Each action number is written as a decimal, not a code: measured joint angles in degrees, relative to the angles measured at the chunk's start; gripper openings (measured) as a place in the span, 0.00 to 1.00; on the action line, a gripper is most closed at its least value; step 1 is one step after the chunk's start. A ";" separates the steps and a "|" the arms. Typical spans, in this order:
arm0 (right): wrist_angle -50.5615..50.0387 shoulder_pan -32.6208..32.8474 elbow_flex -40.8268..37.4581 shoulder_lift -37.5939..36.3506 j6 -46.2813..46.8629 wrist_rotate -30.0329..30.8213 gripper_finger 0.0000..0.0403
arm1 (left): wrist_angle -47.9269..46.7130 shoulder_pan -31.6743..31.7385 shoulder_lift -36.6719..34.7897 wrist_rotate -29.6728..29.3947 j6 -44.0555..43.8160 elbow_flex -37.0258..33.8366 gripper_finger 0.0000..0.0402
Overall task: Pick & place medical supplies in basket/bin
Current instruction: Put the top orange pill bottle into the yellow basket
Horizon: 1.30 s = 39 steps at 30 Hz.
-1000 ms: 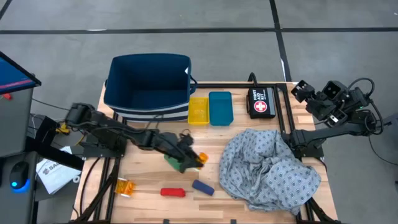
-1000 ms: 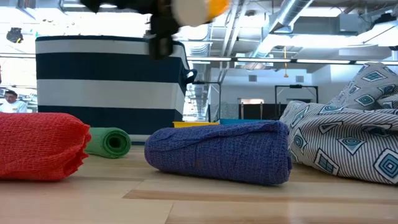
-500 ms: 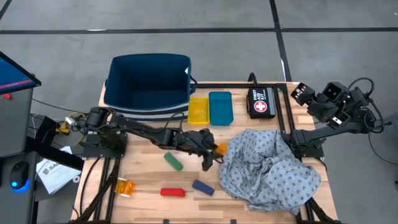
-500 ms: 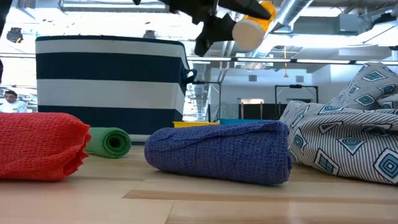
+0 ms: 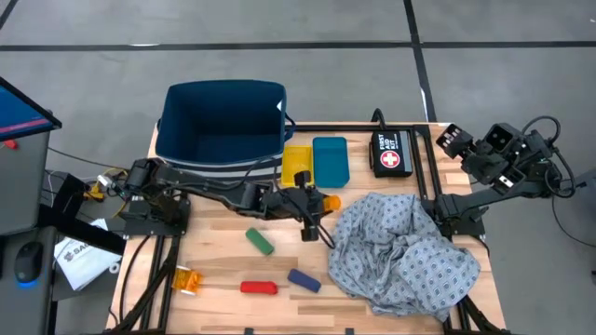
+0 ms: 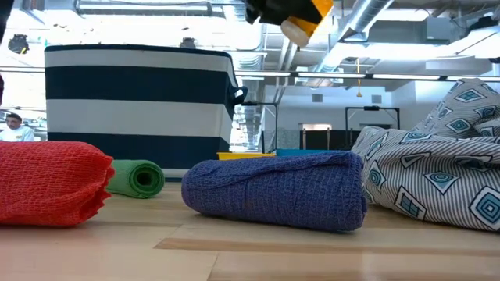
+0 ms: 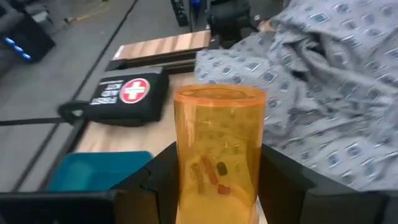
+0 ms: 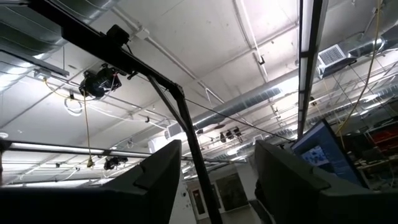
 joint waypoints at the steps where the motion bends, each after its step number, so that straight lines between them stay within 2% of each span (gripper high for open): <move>1: 0.00 0.00 0.00 0.00 -0.27 0.00 0.50 | -0.94 0.33 0.02 -0.53 0.73 0.37 0.40; 4: -0.07 0.00 0.00 0.00 -0.59 0.00 0.50 | -2.15 1.17 0.08 -1.22 3.68 0.80 0.40; 10: -0.26 0.00 0.00 0.00 -1.68 0.00 0.50 | -2.55 2.33 4.00 -6.77 9.89 0.97 0.41; 15: -0.26 0.00 0.00 0.00 -1.92 0.00 0.50 | -2.73 2.58 10.19 -17.46 15.67 1.89 0.41; 21: -0.26 0.00 0.00 0.00 -1.90 0.00 0.50 | -3.09 3.18 15.03 -33.07 16.08 2.01 0.41; 27: -0.28 0.00 0.00 0.00 -1.62 0.00 0.50 | -7.58 5.12 16.57 -37.08 11.70 2.03 0.41; 33: -0.31 0.04 0.00 0.00 -1.44 -0.15 0.50 | -16.22 7.80 16.57 -37.51 3.88 2.03 0.41; 39: -0.46 0.04 0.00 0.00 -0.96 -0.18 0.50 | -22.29 9.56 16.57 -30.48 -0.96 2.03 0.41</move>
